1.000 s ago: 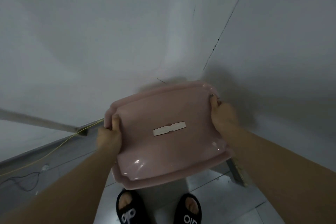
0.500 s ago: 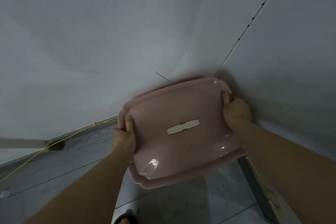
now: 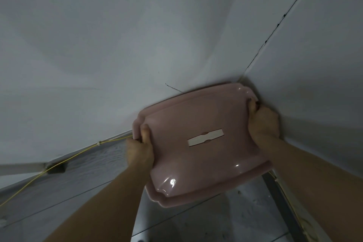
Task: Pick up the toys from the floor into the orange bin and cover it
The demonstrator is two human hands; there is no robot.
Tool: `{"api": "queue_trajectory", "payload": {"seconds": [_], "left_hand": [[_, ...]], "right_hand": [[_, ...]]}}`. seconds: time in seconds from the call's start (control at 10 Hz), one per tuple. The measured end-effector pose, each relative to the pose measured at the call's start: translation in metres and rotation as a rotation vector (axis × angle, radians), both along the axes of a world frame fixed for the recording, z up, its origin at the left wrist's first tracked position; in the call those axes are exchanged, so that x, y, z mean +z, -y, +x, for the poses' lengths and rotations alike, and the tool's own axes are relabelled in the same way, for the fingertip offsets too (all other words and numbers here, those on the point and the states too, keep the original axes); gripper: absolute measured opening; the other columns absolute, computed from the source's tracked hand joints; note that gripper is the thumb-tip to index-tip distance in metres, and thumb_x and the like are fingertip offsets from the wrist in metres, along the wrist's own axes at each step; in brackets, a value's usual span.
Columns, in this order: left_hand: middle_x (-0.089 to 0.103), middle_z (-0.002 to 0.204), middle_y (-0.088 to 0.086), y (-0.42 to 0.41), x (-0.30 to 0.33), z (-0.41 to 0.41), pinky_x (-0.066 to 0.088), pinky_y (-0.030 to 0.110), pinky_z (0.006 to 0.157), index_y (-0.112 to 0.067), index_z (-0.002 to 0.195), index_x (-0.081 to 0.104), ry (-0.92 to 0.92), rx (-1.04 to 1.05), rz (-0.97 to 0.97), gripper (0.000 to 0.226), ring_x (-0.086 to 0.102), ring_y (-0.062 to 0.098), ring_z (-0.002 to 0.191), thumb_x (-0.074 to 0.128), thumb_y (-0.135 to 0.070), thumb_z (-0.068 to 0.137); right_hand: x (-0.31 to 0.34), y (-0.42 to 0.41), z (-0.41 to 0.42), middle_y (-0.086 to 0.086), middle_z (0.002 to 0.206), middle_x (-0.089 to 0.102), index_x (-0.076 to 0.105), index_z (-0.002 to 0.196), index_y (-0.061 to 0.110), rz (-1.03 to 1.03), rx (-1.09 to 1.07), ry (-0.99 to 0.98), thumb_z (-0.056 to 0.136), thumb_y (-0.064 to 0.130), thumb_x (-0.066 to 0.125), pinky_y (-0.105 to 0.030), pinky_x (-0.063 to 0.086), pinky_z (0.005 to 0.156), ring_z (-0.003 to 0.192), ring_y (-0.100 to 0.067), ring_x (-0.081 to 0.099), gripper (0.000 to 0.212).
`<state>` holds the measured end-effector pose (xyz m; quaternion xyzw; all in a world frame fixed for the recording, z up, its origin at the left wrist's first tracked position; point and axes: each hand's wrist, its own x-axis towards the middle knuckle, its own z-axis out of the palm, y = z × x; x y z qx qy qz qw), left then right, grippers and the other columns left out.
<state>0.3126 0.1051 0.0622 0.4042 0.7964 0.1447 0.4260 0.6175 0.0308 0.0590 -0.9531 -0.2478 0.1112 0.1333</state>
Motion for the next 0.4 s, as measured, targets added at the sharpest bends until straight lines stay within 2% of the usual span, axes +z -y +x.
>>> {"api": "queue_trajectory", "payload": {"seconds": [0.1,0.2,0.3,0.4], "left_hand": [[0.063,0.101,0.018,-0.002,-0.002,-0.002,0.047,0.042,0.082,0.000,0.115,0.055,-0.015,-0.018,-0.032,0.079,0.060,0.035,0.094,0.037,-0.073,0.087],[0.051,0.131,0.027,-0.005,0.014,0.003,0.039,0.045,0.103,0.006,0.138,0.038,-0.069,-0.039,-0.141,0.088,0.051,0.040,0.121,0.037,-0.068,0.090],[0.035,0.144,0.031,-0.014,0.034,0.009,0.030,0.047,0.111,0.007,0.144,0.014,-0.153,-0.065,-0.175,0.086,0.037,0.042,0.134,0.046,-0.055,0.094],[0.039,0.138,0.030,-0.018,0.074,0.011,0.035,0.050,0.106,0.003,0.135,0.022,-0.212,-0.113,-0.156,0.074,0.041,0.043,0.129,0.053,-0.048,0.092]], "right_hand": [[0.006,0.000,-0.004,-0.035,0.099,0.067,0.061,0.102,-0.006,-0.045,0.069,0.076,0.104,0.045,0.032,-0.049,0.052,0.076,0.092,-0.049,0.066,0.059],[0.019,0.000,-0.013,-0.034,0.094,0.066,0.055,0.108,-0.008,-0.108,0.181,0.205,0.105,0.020,0.039,-0.047,0.053,0.066,0.083,-0.048,0.068,0.032],[0.038,-0.001,-0.018,-0.029,0.092,0.060,0.053,0.101,-0.006,-0.153,0.289,0.296,0.091,-0.003,0.045,-0.044,0.051,0.057,0.078,-0.042,0.065,0.013],[0.073,-0.002,-0.027,-0.027,0.087,0.058,0.054,0.093,-0.003,-0.080,0.398,0.375,0.077,-0.007,0.050,-0.044,0.048,0.058,0.076,-0.041,0.061,0.016]]}}
